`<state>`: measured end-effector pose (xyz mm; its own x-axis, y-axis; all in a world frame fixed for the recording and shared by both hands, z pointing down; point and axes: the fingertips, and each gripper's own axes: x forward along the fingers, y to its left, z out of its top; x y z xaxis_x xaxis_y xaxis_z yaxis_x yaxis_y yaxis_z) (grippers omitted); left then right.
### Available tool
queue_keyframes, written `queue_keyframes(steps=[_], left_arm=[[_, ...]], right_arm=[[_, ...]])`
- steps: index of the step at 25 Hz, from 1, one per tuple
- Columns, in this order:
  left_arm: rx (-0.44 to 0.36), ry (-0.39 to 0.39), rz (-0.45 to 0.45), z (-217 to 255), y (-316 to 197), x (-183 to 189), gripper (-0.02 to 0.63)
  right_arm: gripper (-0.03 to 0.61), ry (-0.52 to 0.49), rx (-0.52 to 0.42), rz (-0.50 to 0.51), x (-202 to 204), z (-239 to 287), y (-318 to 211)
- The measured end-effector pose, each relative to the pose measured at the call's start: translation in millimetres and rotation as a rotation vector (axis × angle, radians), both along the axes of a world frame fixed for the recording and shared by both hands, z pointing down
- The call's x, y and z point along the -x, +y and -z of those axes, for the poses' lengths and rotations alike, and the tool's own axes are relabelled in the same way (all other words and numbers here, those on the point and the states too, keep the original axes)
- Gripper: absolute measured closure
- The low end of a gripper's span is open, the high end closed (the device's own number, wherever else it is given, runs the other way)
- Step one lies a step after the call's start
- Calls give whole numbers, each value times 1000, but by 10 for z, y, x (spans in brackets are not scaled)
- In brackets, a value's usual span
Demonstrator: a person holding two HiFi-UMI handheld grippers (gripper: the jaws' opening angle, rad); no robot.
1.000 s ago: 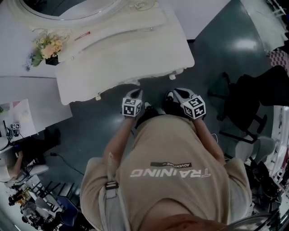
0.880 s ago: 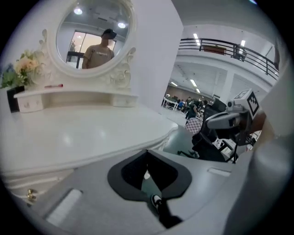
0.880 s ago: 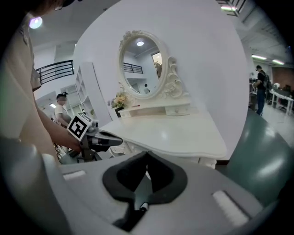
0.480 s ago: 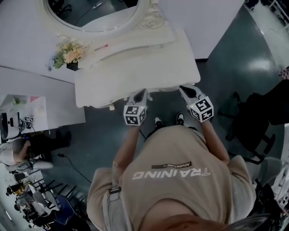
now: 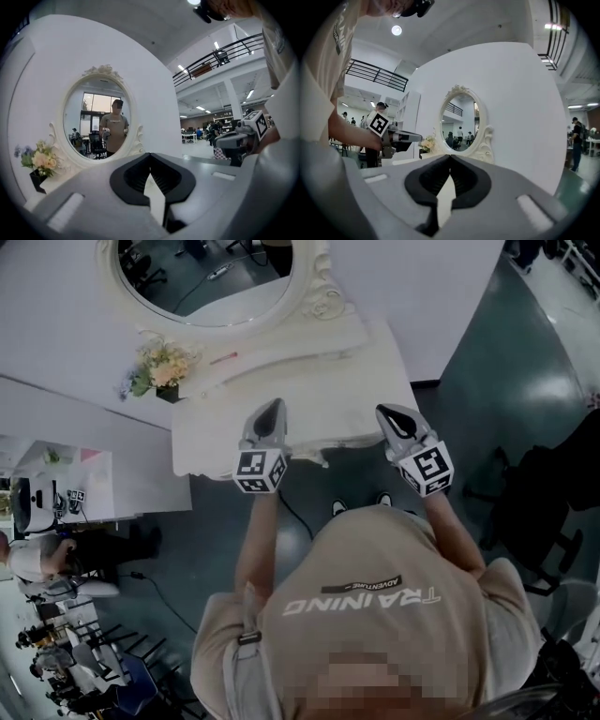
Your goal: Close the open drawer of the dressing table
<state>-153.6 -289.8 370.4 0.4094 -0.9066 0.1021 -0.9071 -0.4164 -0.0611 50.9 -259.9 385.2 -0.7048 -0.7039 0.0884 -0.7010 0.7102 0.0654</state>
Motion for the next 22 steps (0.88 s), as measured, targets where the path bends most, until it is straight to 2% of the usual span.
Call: queue_keyframes(steps=[3,6,8,10,16,22], left_arm=[[-65,-11,38,317,-57,154,606],[-103,5,52,444,-54,149,606],[-102,45,57,425,-32,119,606],[-89,54,49,361,-17,63,606],[-95,-30,-16,335,-66,-158,606],[-76,-46,-45,199,29,-238,606]], right_arm=[[574,-24,-1,-15,-41,108,-65],[574,-24,-55,-62,-123,214,-176],[574,-34,-66,-98,-189,243,-236],[574,-50,-60,-115,-220,250,-255],[574,-61,-50,-100,-204,207,-281],[574,-58,23,-81,-76,-12,-236]])
